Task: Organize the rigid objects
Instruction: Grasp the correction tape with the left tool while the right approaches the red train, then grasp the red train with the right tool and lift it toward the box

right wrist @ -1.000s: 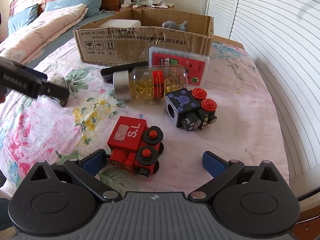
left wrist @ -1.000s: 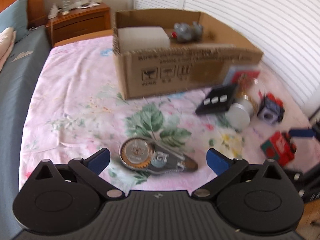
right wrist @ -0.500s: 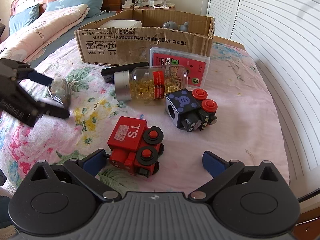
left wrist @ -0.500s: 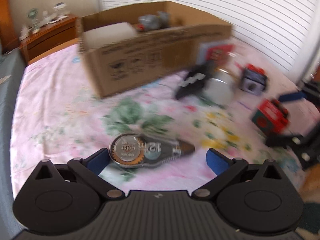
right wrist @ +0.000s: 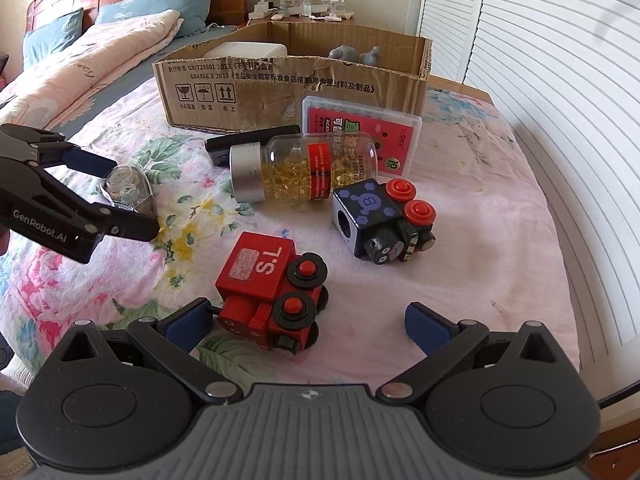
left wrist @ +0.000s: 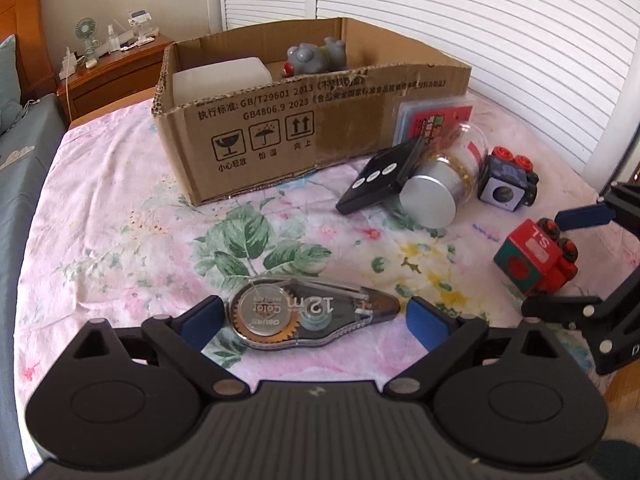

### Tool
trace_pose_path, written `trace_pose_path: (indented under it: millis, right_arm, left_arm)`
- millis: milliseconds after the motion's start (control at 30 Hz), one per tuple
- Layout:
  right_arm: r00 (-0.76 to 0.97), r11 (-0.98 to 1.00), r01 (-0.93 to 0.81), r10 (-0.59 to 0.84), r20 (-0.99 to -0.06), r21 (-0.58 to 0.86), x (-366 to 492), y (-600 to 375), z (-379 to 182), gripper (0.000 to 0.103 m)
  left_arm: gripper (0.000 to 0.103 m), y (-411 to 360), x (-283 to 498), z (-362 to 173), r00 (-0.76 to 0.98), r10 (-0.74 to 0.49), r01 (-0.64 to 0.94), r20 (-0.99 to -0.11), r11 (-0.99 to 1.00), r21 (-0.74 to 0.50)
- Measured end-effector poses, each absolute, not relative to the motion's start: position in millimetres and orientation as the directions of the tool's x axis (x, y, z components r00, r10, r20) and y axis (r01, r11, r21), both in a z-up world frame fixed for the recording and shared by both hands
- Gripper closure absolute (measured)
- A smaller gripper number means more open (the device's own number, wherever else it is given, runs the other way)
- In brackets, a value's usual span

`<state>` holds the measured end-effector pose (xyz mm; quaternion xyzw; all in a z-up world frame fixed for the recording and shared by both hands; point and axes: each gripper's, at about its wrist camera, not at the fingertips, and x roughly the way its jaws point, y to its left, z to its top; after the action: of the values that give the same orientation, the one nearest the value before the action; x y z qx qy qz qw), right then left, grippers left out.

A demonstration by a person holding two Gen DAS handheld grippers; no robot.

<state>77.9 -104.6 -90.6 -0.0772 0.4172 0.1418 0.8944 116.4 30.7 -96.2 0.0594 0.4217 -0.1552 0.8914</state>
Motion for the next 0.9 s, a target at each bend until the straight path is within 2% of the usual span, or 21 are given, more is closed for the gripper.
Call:
trace_pose_path:
  millis: [133,333,500,733,867,900]
  right_arm:
    - [0.613,0.947,-0.322,0.193,-0.766,-0.019,77,-105,-90,0.0]
    - [0.598,0.931,-0.365,0.219,-0.771,-0.018,77,-95,-89,0.001]
    - [0.596,0.915,-0.403,0.248,-0.764,-0.019,78,-83,-83,0.021]
    - [0.589,0.905,-0.426,0.272,-0.761,-0.006,83,-74,-81,0.034]
    - [0.594,0.908,-0.417,0.252,-0.764,-0.025,86,-70,-79,0.048]
    - [0.589,0.909,-0.417,0.251,-0.768,-0.023,86,-71,-78,0.048]
  left_arm:
    - [0.014,27,115,-95,0.615,-0.21,0.301,-0.76,0.954,-0.021]
    - [0.013,25,108,-95,0.631,-0.154,0.214,-0.76,0.977,-0.021]
    - [0.013,26,107,-94,0.629,-0.143,0.197,-0.764,0.98,-0.02]
    - [0.013,26,107,-94,0.631,-0.145,0.198,-0.763,0.98,-0.022]
    - [0.013,28,107,-93,0.628,-0.157,0.202,-0.762,0.979,-0.035]
    - [0.014,28,107,-93,0.626,-0.16,0.202,-0.763,0.979,-0.039]
